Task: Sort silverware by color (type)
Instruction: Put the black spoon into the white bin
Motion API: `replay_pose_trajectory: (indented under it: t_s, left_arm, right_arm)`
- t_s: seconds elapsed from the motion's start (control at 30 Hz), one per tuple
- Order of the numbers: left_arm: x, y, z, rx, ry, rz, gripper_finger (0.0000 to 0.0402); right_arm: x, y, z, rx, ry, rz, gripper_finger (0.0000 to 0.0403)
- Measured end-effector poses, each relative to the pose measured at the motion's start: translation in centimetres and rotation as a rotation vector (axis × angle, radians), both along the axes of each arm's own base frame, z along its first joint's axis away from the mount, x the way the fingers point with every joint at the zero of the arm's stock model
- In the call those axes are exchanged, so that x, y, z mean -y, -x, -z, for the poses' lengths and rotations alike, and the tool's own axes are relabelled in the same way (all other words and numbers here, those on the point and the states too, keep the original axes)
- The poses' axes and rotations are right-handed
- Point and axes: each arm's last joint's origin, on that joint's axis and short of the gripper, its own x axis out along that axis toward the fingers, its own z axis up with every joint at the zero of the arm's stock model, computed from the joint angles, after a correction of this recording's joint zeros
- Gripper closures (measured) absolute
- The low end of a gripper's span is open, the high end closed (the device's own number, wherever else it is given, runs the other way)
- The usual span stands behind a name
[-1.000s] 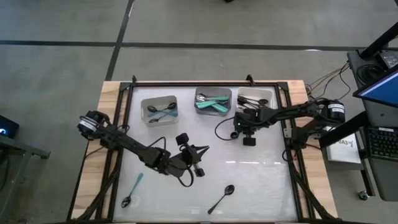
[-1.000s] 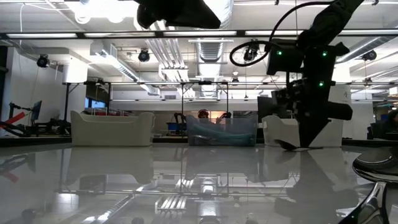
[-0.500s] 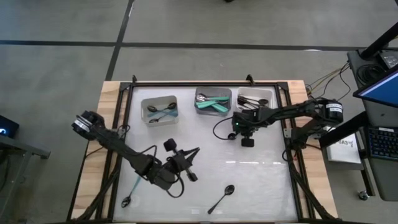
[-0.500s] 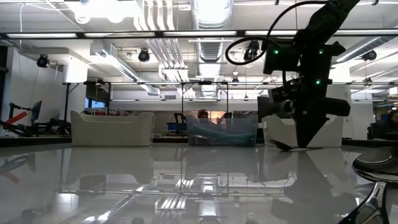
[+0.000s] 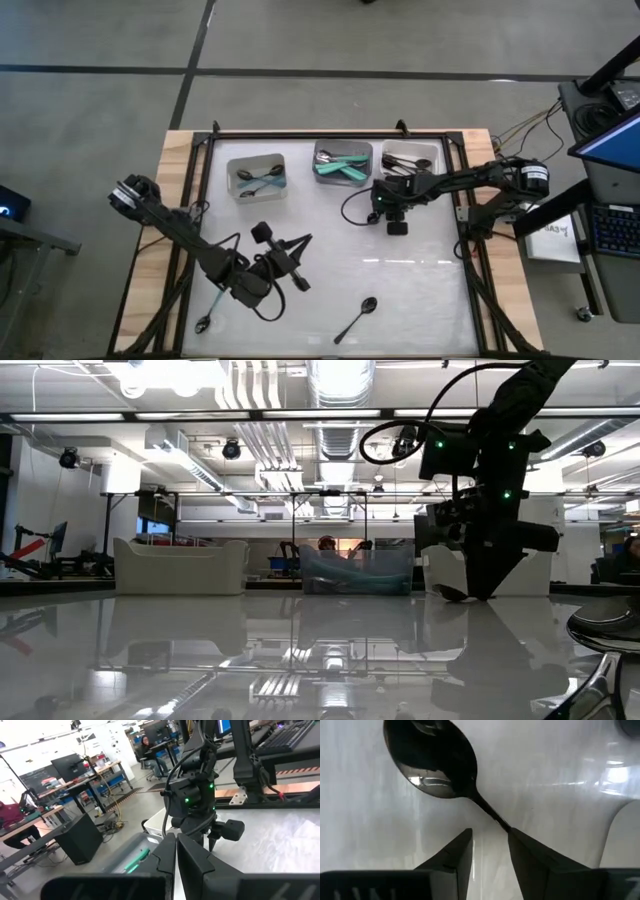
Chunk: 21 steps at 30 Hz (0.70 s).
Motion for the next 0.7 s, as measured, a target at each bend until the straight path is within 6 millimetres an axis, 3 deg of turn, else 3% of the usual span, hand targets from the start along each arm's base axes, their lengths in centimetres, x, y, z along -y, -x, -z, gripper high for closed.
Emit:
replay_pose_trajectory:
  t_s: [0.23,0.7]
  left_arm:
    - [-0.22,0.35,-0.73,0.001,-0.012,-0.011,0.0402]
    - [-0.28,0.51,-0.77,-0.024,-0.037,-0.011,0.0402]
  right_arm:
    - [0.03,-0.12,-0.32,0.004,0.03,-0.129,0.0297]
    - [0.01,-0.2,-0.61,0.02,0.039,-0.144,0.0319]
